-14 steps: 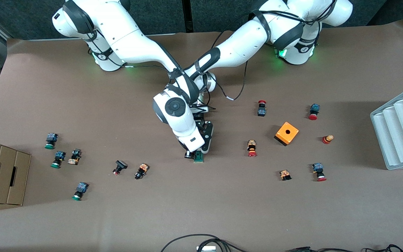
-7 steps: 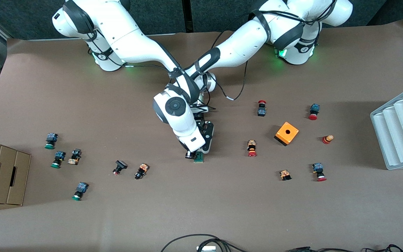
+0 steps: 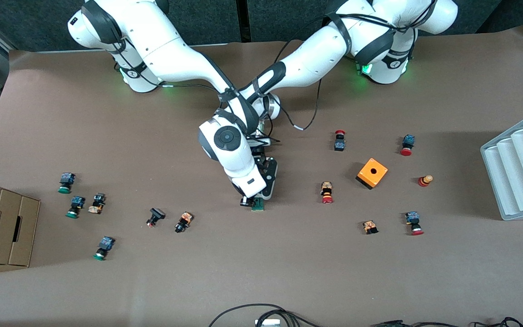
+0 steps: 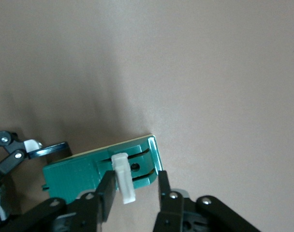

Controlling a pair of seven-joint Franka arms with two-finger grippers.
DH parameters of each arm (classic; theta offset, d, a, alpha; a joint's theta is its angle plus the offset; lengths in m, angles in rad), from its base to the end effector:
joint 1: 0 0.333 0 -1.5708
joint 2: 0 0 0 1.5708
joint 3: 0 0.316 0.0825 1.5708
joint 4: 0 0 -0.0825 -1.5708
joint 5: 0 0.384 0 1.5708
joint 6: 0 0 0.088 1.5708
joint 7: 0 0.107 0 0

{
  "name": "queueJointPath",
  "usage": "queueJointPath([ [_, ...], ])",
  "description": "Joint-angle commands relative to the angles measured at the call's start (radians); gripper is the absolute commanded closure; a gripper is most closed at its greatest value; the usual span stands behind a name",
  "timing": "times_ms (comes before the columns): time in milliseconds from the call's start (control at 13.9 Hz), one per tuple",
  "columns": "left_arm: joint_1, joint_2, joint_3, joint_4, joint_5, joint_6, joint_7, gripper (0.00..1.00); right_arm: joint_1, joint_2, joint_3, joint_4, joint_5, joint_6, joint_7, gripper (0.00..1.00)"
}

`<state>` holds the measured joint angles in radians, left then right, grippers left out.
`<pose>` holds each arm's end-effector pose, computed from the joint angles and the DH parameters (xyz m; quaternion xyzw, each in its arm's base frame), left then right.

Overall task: Close load switch with both arms
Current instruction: 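Keep pushing the white lever to the slot end with the right gripper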

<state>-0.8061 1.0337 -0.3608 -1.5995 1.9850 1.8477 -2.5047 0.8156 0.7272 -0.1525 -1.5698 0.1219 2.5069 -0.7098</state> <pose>0.3499 -0.5647 0.0549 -0.8064 -0.0235 -0.5907 0.0155 0.5587 0.4582 0.2393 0.7816 0.6140 0.1095 0.0095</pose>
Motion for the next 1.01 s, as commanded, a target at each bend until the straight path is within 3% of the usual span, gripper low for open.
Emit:
queueJointPath([
  [0, -0.007, 0.023, 0.008, 0.009, 0.009, -0.018, -0.020, 0.29, -0.003, 0.026, -0.010, 0.033, 0.010, 0.021, -0.016, 0.61],
  [935, -0.008, 0.023, 0.010, 0.007, 0.009, -0.021, -0.020, 0.29, -0.001, 0.075, -0.010, 0.093, 0.010, 0.023, -0.004, 0.62],
])
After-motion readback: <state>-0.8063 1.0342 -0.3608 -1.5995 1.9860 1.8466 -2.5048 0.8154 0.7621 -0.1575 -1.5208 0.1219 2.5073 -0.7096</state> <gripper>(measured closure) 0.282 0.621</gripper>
